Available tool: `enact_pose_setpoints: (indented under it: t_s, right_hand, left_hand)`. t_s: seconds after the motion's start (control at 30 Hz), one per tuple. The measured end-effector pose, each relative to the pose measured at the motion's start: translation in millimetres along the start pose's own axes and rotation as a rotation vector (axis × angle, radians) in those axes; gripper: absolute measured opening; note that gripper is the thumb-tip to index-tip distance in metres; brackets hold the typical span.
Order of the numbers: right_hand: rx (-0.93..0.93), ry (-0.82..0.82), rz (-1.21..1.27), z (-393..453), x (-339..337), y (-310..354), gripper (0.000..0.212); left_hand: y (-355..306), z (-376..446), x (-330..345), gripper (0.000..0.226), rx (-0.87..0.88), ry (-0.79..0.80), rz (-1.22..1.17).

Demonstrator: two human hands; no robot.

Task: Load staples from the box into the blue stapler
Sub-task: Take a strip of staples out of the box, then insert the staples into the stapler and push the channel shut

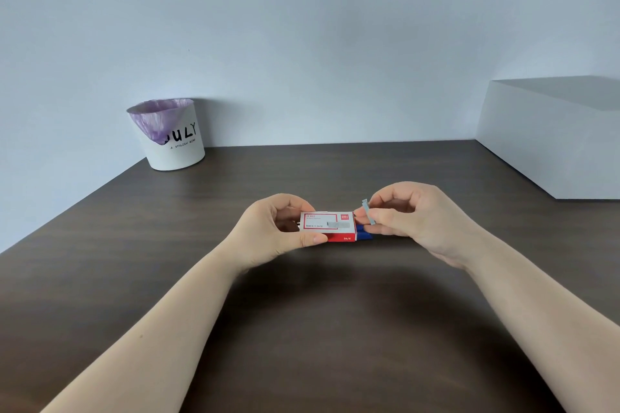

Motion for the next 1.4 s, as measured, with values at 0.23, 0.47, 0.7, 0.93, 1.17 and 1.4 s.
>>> enact_pose_setpoints:
  t_s: [0.23,0.47,0.7,0.93,1.17,1.4]
  right_hand:
    - [0.009,0.036,0.003,0.0,2.5,-2.2,0.008]
    - [-0.037,-0.027,-0.384,1.2,-6.6,1.0,0.007]
    - [-0.066,-0.044,-0.416,3.6,-7.3,2.7,0.008]
    - [-0.121,-0.011,-0.631,19.3,7.2,12.4,0.009]
    - [-0.128,0.023,-0.86,36.5,17.7,19.0,0.015]
    - [-0.152,0.008,-0.911,36.6,17.2,16.0,0.014]
  left_hand:
    - [2.0,-1.8,4.0,0.05,-0.003,0.033,0.052]
    - [-3.5,-9.2,25.3,0.041,0.087,0.193,0.441]
    - [-8.3,-9.6,25.5,0.043,0.115,0.194,0.534]
    - [-9.3,-8.1,14.5,0.037,0.156,0.127,0.496]
    - [-7.4,4.1,-22.1,0.016,0.214,-0.185,0.504]
    - [6.9,14.4,-17.0,0.038,0.137,-0.084,0.522]
Point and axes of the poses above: each hand's wrist, its own z-axis towards the middle knuckle, its own x-axis out of the palm, y = z × x, the point moved 9 cm from there along z, towards the middle knuckle, and after that the axes turned 6 degrees about -z, right-handed, at the moved point
